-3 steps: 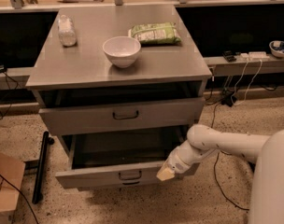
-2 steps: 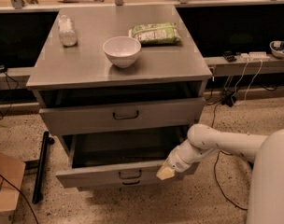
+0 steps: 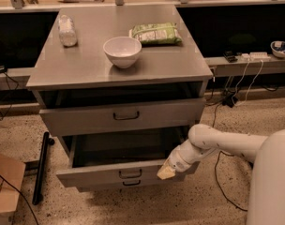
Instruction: Close middle drawer
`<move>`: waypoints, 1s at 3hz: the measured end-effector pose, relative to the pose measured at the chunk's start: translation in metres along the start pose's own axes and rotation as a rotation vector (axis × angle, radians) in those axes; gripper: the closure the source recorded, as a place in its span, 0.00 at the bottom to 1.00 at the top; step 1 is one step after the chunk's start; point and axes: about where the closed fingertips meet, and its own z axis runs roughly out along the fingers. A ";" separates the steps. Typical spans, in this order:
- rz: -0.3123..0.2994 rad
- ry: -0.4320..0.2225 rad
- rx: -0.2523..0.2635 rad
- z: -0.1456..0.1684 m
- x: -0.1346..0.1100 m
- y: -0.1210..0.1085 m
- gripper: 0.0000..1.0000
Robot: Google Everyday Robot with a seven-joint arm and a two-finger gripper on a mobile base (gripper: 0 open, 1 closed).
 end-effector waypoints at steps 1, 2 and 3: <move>0.000 -0.007 0.003 -0.001 -0.001 -0.004 1.00; 0.000 -0.007 0.003 -0.001 -0.001 -0.004 1.00; -0.004 -0.006 0.015 0.001 -0.002 -0.005 1.00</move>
Offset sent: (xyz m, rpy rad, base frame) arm 0.3303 -0.0444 -0.0548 0.2109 -0.1832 -0.1567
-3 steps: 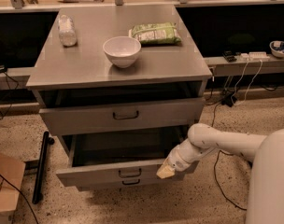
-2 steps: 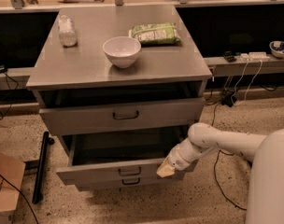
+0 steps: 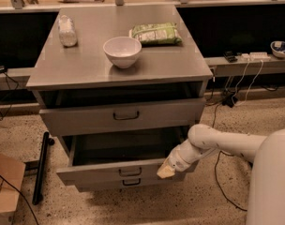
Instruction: Close middle drawer
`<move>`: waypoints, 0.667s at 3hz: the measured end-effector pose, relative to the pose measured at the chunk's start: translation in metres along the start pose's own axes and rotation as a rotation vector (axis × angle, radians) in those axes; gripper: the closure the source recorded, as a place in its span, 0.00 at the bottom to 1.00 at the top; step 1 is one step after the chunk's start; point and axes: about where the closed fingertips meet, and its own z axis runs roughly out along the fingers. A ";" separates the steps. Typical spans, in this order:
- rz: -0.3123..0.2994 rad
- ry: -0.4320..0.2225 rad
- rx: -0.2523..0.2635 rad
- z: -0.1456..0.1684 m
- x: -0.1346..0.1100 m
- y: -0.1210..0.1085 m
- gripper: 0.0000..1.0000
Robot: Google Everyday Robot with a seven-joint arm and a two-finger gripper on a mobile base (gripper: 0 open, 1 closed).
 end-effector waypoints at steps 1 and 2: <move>-0.006 -0.003 0.008 0.000 -0.002 -0.003 1.00; -0.015 -0.007 0.015 0.001 -0.005 -0.008 1.00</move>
Offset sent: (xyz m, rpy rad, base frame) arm 0.2220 0.0167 -0.0198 0.0367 -0.3295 0.0735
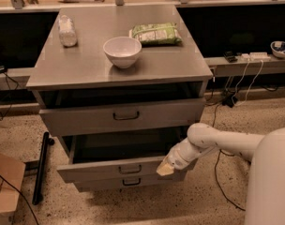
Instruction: Close middle drawer
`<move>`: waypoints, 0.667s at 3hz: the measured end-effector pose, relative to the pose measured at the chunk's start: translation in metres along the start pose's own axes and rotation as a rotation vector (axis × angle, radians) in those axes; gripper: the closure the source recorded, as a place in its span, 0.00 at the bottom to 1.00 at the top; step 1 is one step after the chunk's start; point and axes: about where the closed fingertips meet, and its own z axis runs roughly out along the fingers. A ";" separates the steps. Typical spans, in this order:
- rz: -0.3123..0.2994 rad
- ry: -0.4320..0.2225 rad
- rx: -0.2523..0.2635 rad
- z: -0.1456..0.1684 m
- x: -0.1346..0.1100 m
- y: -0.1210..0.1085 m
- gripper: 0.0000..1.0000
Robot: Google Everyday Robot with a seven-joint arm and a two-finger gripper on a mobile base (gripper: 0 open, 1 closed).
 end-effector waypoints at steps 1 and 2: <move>-0.008 -0.005 0.005 0.000 -0.003 -0.006 1.00; -0.017 -0.010 0.008 -0.001 -0.005 -0.011 1.00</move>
Offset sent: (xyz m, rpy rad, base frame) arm 0.3292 -0.0004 0.0058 0.1231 -0.3675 0.1620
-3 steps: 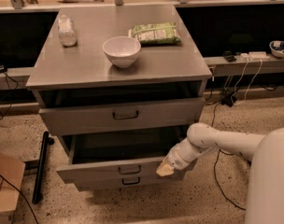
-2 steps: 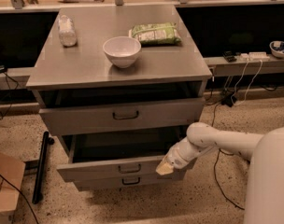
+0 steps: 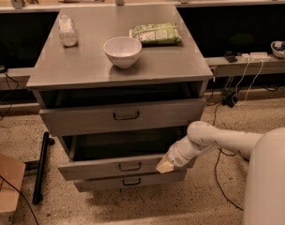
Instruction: Close middle drawer
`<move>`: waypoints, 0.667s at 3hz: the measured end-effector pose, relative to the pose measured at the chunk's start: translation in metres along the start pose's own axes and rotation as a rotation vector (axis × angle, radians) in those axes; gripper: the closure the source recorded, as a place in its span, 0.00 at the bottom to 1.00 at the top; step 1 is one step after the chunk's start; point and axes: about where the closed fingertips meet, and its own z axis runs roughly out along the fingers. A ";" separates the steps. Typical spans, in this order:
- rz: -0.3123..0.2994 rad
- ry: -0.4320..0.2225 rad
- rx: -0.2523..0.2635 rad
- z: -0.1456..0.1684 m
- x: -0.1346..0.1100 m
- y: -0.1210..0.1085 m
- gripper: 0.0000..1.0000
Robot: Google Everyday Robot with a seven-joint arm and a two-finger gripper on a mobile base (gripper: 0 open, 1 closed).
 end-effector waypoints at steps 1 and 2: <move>-0.012 -0.007 0.004 -0.001 -0.004 -0.008 0.97; -0.019 -0.011 0.006 -0.002 -0.006 -0.013 0.74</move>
Offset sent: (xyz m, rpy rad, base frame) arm 0.3983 -0.0060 0.0332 0.1981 -0.4215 0.1915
